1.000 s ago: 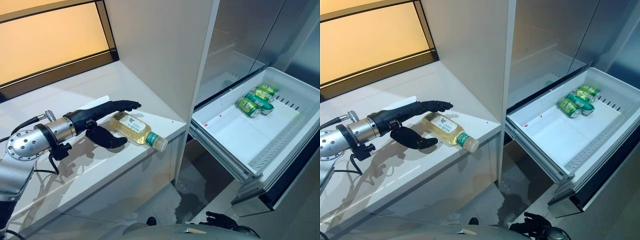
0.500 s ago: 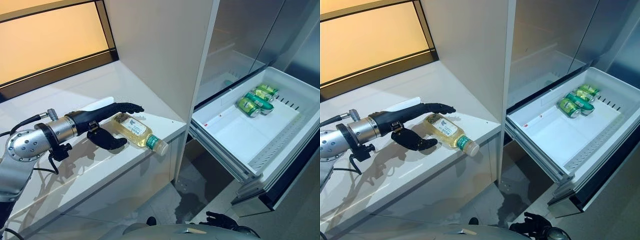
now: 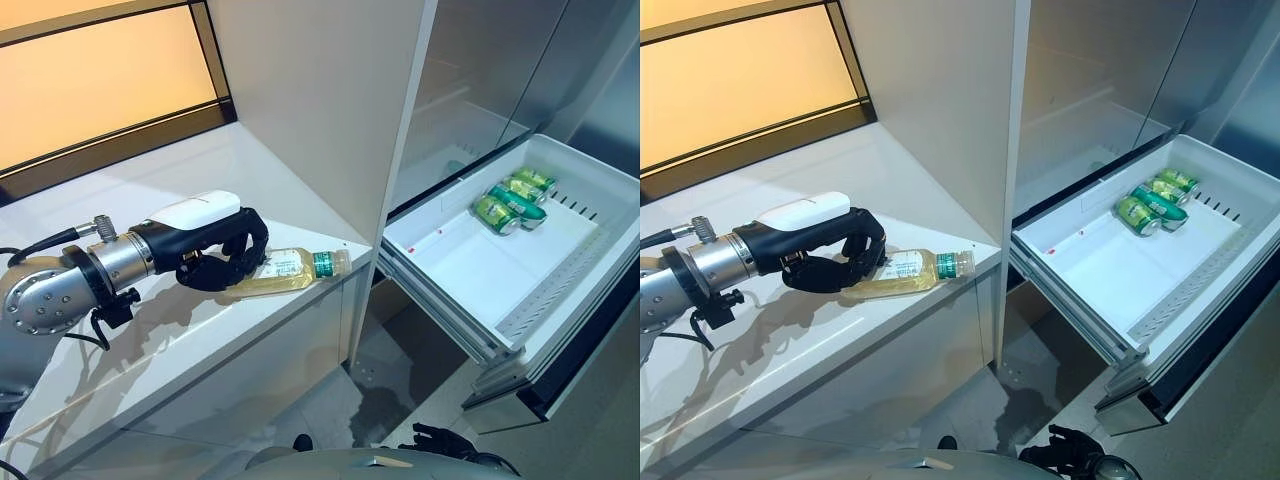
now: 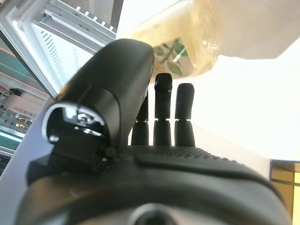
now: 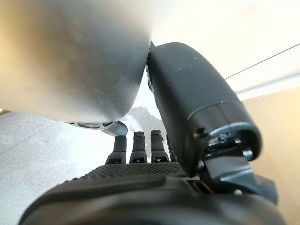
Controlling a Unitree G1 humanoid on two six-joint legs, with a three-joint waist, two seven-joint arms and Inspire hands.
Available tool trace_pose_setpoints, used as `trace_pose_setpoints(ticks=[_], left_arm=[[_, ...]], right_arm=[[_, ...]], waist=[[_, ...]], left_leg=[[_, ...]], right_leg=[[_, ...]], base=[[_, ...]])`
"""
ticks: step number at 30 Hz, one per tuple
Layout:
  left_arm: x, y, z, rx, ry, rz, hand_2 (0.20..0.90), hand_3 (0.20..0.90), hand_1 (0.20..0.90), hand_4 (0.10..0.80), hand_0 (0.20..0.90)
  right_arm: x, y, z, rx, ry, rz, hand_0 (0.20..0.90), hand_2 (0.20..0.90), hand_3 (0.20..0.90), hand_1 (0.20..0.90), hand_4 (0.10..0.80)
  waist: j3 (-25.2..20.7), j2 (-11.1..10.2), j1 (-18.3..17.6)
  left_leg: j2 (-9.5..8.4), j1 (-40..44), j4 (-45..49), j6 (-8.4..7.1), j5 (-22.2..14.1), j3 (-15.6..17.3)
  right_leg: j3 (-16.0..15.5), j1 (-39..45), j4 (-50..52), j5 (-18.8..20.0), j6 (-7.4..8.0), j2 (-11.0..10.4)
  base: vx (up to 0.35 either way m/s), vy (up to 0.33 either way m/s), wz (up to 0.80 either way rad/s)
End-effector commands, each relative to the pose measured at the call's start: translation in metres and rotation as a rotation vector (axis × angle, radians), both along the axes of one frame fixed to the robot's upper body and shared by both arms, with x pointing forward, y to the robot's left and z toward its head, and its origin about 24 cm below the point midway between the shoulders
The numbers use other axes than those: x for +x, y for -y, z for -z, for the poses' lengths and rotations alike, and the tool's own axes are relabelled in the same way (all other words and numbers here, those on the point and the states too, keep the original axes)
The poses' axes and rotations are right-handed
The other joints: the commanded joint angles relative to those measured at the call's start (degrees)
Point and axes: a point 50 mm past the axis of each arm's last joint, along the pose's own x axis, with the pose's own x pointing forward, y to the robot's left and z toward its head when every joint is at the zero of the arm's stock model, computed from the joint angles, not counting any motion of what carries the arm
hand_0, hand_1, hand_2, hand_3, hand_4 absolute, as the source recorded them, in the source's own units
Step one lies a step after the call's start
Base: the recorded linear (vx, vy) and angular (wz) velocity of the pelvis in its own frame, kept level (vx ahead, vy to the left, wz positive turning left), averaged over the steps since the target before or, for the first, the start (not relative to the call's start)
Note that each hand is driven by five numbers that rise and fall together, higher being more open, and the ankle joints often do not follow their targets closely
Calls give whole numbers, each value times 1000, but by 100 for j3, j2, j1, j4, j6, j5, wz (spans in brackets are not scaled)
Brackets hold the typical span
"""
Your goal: Put drinks into fridge and close the fridge
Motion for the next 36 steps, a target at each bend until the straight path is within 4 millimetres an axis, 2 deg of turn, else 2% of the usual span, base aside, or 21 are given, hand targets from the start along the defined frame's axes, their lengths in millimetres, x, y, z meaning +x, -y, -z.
trace_pose_setpoints(ticks=[1, 4, 5, 6, 7, 9, 11, 15, 19, 26, 30, 34, 36], left_arm=[[6, 0, -25, 21, 128, 3, 300, 200, 300, 100, 300], [20, -4, -28, 6, 147, -43, 300, 200, 300, 100, 300], [27, -10, -31, -2, 170, -77, 335, 241, 335, 141, 335], [31, -13, -33, -8, 185, -96, 493, 425, 493, 325, 493], [38, -19, -35, -14, 218, -133, 900, 900, 900, 800, 900], [41, -25, -31, -26, 232, -146, 900, 900, 900, 800, 900], [35, -28, -23, -52, 248, -151, 900, 900, 900, 800, 900], [25, -20, -11, -98, 268, -153, 900, 900, 900, 800, 900], [17, -13, -12, -173, 233, -100, 900, 900, 900, 800, 900], [17, -15, -22, -245, 217, -115, 900, 900, 900, 800, 900], [14, -16, -32, -304, 263, -110, 900, 900, 900, 800, 900], [9, -18, -43, -360, 395, -119, 900, 900, 900, 800, 900], [6, -24, -51, -386, 518, -153, 900, 900, 900, 800, 900]], right_arm=[[-2, 5, -2, -21, -10, -66, 900, 900, 900, 900, 800], [2, 7, -2, -25, -18, -92, 900, 900, 900, 900, 800], [2, 7, -2, -27, -22, -108, 900, 900, 900, 900, 800], [2, 7, -2, -26, -23, -114, 900, 900, 900, 900, 800], [1, 8, -2, -26, -26, -129, 900, 900, 900, 900, 800], [1, 8, -2, -22, -25, -129, 900, 900, 900, 900, 800], [0, 7, -2, -18, -23, -114, 900, 900, 900, 900, 800], [1, 5, -1, -16, -17, -90, 900, 900, 900, 900, 800], [2, 3, -1, -17, -17, -84, 900, 900, 900, 900, 800], [2, 4, -3, -17, -11, -95, 900, 900, 900, 900, 800], [2, 5, -3, -16, -8, -98, 900, 900, 900, 900, 800], [3, 3, -3, -13, -4, -99, 900, 900, 900, 900, 800], [2, 1, -3, -4, -2, -97, 900, 900, 900, 900, 800]], waist=[[-103, 23, -117], [-143, 42, -198], [-163, 43, -242], [-171, 43, -254], [-182, 42, -302], [-183, 27, -294], [-145, 4, -243], [-85, -3, -156], [-77, 4, -130], [-102, 10, -127], [-101, 2, -108], [-107, -14, -83], [-115, -36, -62]], left_leg=[[-245, 0, 35, 67, -500, 339], [-225, -4, 35, 64, -518, 436], [-217, 4, 35, 61, -539, 485], [-213, 6, 35, 61, -548, 511], [-205, 18, 35, 62, -564, 556], [-199, 19, 35, 47, -580, 577], [-200, 36, 35, 47, -593, 530], [-215, 50, 35, 52, -573, 383], [-212, 54, 35, 49, -556, 336], [-210, 49, 35, 37, -542, 313], [-208, 40, 35, 27, -530, 297], [-221, 28, 35, 15, -519, 249], [-221, 28, 35, 10, -523, 229]], right_leg=[[22, 330, 135, -483, 476, -22], [105, 283, 129, -476, 474, -7], [140, 271, 118, -477, 477, -1], [157, 263, 116, -478, 477, 1], [182, 253, 116, -479, 478, 7], [199, 248, 106, -489, 473, 18], [172, 268, 106, -493, 465, 11], [126, 317, 106, -493, 445, 17], [98, 337, 111, -497, 437, 13], [60, 354, 116, -517, 439, 9], [48, 362, 116, -523, 432, 10], [33, 372, 109, -531, 421, 15], [14, 376, 114, -540, 414, 7]], base=[[38, 13, -1], [26, 12, -2], [42, 10, -10], [52, 1, -19], [37, -4, -22], [23, -8, -11], [10, -27, -7], [3, -14, 0], [-1, -8, 8], [-4, -1, 0], [-5, -2, 1], [-14, -15, 7], [-13, -33, 8]])
